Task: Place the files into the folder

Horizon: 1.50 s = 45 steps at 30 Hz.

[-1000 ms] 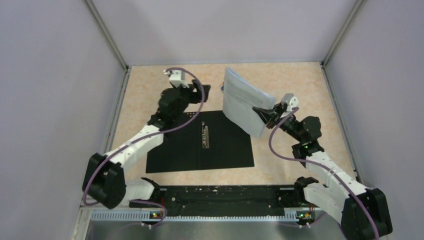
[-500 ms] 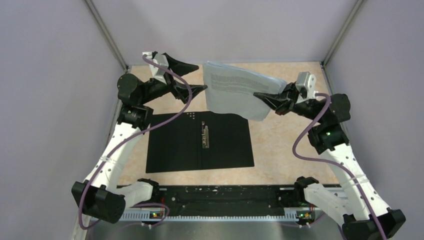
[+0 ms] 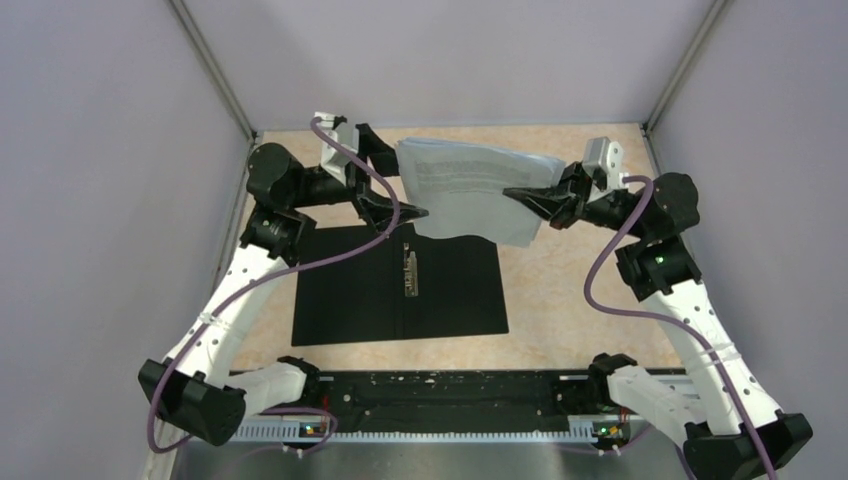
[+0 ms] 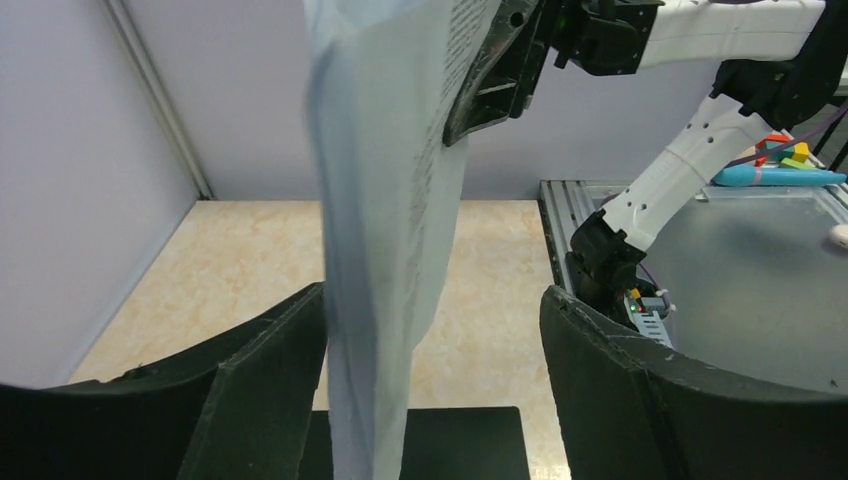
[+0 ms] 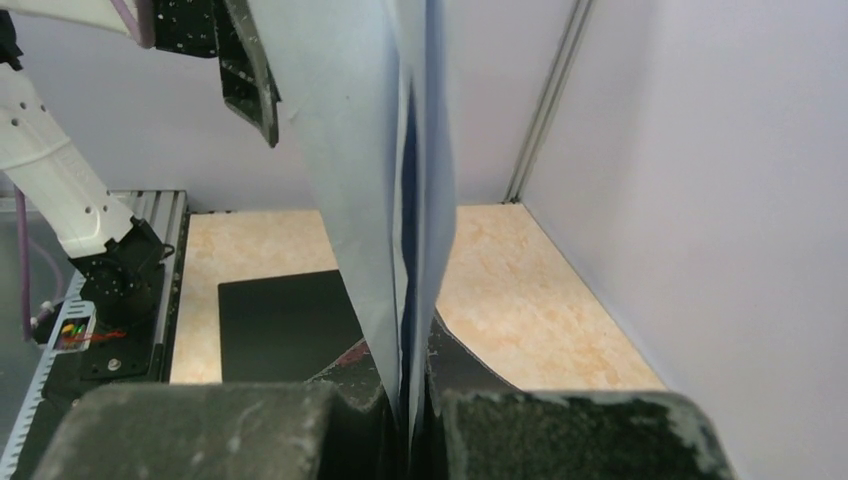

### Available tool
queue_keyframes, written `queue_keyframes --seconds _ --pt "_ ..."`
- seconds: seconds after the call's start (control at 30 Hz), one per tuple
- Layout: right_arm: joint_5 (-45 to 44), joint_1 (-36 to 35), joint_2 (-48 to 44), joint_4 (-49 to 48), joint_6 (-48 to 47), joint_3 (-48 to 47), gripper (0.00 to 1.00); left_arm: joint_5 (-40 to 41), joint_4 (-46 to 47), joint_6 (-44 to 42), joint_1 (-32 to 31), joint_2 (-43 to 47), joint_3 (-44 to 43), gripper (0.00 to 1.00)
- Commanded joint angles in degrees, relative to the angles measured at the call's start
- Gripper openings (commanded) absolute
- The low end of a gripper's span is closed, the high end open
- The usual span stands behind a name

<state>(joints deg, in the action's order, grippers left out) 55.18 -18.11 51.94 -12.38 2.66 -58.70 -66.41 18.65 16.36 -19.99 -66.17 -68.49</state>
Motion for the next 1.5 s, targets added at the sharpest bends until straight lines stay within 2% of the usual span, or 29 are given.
queue_keyframes --seconds 0.0,0.1,0.27,0.37,0.5,0.57,0.7,0.9,1.07,1.3,1.47 --pt "1.5 -0.7 0.7 -0.7 -1.3 -3.9 0.00 2.6 -6.5 -7.2 -2.2 -0.1 -2.9 0.79" --pt "0.1 -0.7 0.9 1.0 -3.8 -2.5 0.00 5.4 -3.4 -6.6 -2.5 -0.5 -1.1 0.65" --pt "-2.7 -0.6 1.8 -2.1 -5.1 2.6 0.00 13.1 -0.3 -8.2 -4.6 -1.2 3.4 0.14" --pt "-6.3 -0.6 2.0 -7.1 -4.8 7.2 0.00 18.4 -0.3 -12.5 -7.4 -1.7 6.7 0.00" --pt "-10.8 -0.6 2.9 -16.2 -3.2 15.2 0.00 31.3 5.9 -17.4 -13.1 -1.6 14.8 0.00" --pt "-13.0 -0.6 4.1 -21.9 -1.9 19.8 0.00 35.1 11.4 -16.7 -14.8 -2.4 18.7 0.00" --pt "-16.9 -0.6 6.1 -33.0 -0.1 28.2 0.08 38.0 17.4 -14.8 -16.3 -5.9 23.4 0.00" --pt "-20.0 -0.3 8.5 -45.2 2.3 37.2 0.24 42.3 27.2 -14.2 -17.9 -8.6 31.4 0.00" --pt "-19.6 -0.2 9.6 -50.3 4.3 40.6 0.32 42.9 27.7 -15.2 -18.1 -7.8 33.9 0.01" --pt "-18.3 -0.3 7.5 -51.8 5.7 43.7 0.36 43.0 25.7 -15.0 -18.1 -7.3 34.1 0.16" --pt "-17.7 -0.2 6.0 -50.9 5.6 44.7 0.38 42.1 27.3 -13.0 -18.1 -8.6 33.9 0.36"
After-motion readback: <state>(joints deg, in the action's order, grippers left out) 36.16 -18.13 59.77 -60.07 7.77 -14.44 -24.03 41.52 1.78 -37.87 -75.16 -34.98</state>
